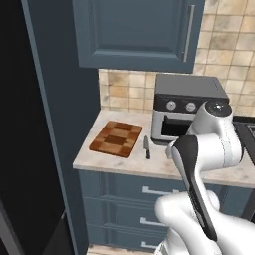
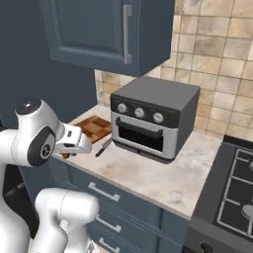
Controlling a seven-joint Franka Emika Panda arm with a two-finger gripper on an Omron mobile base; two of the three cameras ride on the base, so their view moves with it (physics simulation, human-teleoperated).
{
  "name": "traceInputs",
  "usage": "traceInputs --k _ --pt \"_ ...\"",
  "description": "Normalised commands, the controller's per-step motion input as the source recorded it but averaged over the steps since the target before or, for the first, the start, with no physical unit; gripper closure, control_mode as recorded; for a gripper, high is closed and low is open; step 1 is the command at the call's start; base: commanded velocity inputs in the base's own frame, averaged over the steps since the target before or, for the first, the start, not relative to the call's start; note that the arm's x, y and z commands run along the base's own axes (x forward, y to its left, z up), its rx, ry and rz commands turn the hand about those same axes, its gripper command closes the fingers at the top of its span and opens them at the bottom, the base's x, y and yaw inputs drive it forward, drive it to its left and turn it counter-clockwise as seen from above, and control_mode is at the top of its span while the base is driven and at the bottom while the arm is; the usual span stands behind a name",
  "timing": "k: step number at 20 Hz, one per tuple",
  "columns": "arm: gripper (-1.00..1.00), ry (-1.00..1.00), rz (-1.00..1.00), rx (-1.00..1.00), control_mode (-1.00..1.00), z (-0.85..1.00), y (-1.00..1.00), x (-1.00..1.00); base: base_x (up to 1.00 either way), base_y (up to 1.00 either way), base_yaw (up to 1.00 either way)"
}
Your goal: Retrieve the chicken drumstick from the fridge and place it on the cutting board.
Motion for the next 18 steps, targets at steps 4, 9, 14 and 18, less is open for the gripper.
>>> traceInputs --k 4,9,14,18 --pt "1.0 0.0 0.0 0.0 1.0 0.0 0.0 0.0 0.59 -0.01 0.15" --pt "1.0 0.0 0.0 0.0 1.0 0.0 0.0 0.0 0.41 0.0 0.15" --pt "1.0 0.0 0.0 0.0 1.0 0.0 0.0 0.0 0.25 0.0 0.09" --pt "1.0 0.0 0.0 0.0 1.0 0.0 0.0 0.0 0.14 0.0 0.04"
